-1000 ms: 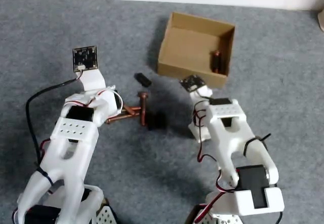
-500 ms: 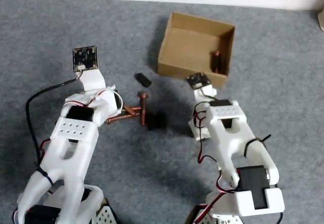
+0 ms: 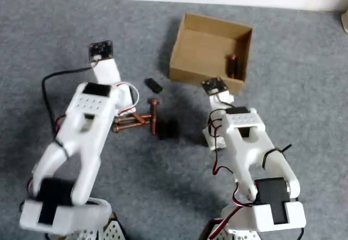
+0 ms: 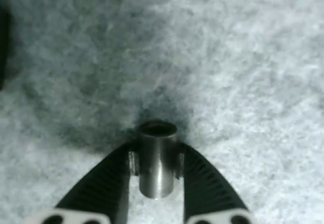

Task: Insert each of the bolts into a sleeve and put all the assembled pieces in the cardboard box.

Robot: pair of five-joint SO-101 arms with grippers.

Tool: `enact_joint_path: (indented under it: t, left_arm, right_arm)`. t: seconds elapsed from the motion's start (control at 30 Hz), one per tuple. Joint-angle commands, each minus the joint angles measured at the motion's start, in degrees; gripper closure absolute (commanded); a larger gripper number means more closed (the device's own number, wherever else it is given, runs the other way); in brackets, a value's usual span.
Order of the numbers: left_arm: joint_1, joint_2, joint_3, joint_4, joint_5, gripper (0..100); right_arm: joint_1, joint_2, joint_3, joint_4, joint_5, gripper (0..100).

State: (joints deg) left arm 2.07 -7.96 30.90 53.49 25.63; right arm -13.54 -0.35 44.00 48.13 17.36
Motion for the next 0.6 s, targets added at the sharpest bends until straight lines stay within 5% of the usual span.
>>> enact_joint_path:
  t: [0.0,0.2,0.57]
  left_arm:
    - [1.9,3.7,-5.4,0.4,0.5,96]
    - [1.3,5.3,-5.6,0.1,7.2,75]
    - [-1.0,8.3,-5.8,-0.1,11.3,80]
  right_arm:
    - [-0.1,0.6,0.6,-2.5,-0.8,99.3]
    - [-0.1,0.6,0.6,-2.5,-0.8,99.3]
    - [-0.1,0.6,0.6,-2.5,-0.8,99.3]
